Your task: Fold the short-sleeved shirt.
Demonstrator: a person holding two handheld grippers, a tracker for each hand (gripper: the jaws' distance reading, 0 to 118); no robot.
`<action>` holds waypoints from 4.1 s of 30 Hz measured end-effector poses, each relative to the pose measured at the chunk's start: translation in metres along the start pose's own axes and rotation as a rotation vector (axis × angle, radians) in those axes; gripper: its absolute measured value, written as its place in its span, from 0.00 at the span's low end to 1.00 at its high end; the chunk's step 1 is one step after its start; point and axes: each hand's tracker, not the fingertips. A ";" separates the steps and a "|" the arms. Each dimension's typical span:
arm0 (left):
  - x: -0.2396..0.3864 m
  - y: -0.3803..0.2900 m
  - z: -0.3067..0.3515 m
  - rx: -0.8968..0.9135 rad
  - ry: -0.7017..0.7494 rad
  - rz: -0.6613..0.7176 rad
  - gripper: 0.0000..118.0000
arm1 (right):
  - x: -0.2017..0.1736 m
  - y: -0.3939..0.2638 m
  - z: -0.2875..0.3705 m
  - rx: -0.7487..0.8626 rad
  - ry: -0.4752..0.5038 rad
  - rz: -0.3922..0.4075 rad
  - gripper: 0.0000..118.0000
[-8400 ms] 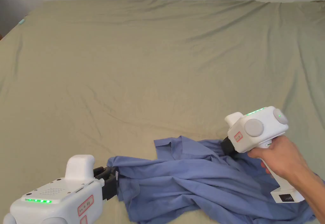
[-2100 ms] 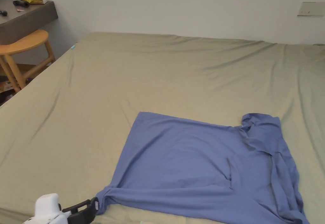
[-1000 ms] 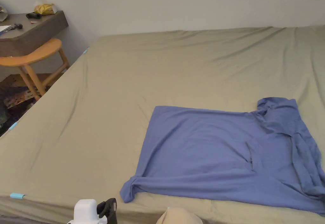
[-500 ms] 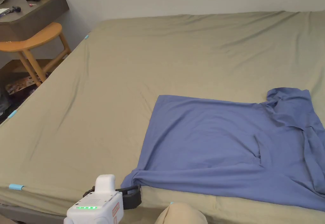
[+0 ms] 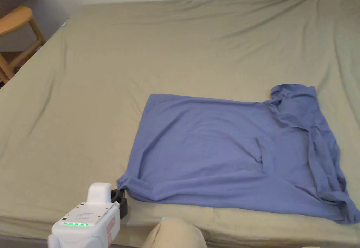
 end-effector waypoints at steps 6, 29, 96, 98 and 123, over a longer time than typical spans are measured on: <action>-0.009 0.002 0.002 -0.008 -0.022 0.082 0.04 | -0.001 -0.005 -0.052 -0.191 0.080 -0.028 0.83; -0.006 0.013 0.026 -0.049 -0.039 0.146 0.04 | 0.004 0.004 -0.086 -0.251 0.066 -0.092 0.06; 0.035 0.051 0.228 0.674 -0.044 0.091 0.00 | -0.048 0.100 0.125 0.506 -0.027 0.118 0.01; 0.036 0.058 0.222 0.649 -0.056 0.074 0.00 | -0.049 0.099 0.124 0.502 -0.050 0.122 0.01; -0.001 0.256 -0.140 -0.034 -0.147 0.200 0.00 | -0.015 0.088 -0.028 0.161 0.124 -0.112 0.01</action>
